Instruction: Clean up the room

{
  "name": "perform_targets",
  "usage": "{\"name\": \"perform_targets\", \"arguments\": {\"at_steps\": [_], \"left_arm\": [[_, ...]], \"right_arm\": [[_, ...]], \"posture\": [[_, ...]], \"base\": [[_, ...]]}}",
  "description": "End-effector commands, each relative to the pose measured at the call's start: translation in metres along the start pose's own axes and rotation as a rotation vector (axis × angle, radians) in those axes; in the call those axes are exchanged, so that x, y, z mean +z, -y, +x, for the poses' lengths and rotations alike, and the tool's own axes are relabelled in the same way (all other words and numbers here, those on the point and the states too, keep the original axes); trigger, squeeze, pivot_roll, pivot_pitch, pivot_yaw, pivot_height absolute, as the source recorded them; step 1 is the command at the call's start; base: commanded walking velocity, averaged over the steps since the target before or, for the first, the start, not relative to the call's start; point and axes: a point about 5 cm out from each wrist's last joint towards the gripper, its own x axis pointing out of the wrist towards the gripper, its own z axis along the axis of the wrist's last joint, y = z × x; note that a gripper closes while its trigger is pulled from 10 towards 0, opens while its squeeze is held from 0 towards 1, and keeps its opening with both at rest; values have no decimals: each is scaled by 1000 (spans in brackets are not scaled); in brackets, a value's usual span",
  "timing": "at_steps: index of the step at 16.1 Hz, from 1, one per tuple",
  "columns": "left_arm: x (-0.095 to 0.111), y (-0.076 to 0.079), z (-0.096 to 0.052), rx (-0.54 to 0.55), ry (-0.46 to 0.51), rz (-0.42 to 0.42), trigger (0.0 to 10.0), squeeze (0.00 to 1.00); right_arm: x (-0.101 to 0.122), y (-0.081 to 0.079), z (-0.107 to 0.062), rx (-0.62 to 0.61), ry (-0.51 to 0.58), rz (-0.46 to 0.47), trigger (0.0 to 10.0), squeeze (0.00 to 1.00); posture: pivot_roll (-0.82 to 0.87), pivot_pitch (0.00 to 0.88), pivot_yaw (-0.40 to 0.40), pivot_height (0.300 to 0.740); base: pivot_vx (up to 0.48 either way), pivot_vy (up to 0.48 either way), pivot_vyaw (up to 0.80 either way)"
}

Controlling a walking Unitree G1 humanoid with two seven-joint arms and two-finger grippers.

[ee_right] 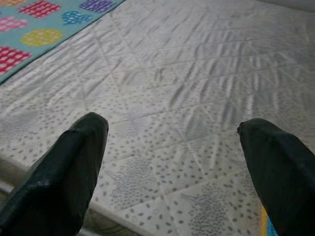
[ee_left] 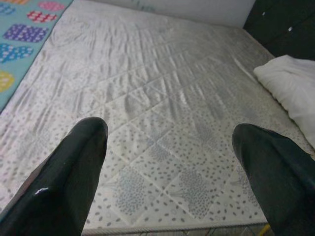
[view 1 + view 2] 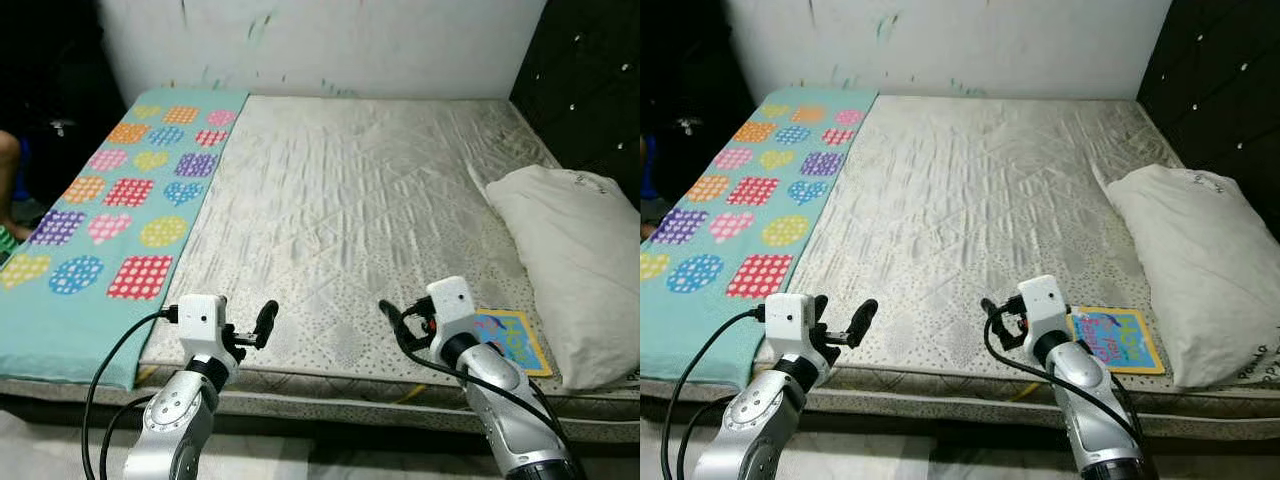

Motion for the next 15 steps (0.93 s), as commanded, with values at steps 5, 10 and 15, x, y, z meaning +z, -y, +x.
{"name": "perform_targets", "arguments": {"at_steps": [5,10,15], "left_arm": [[0,-3,3,13,-11,11,10000,0],[0,-4,5,14,-10,17,10000,0],[0,-4,5,13,-10,24,10000,0]], "right_arm": [[10,12,3,-113,50,27,10000,0],[10,18,4,-175,36,71,10000,0],[12,23,4,-195,50,80,10000,0]], "posture": [[-117,66,4,740],[-120,62,8,740],[-121,65,9,740]], "base": [[0,0,0],[0,0,-310],[0,0,-634]]}}
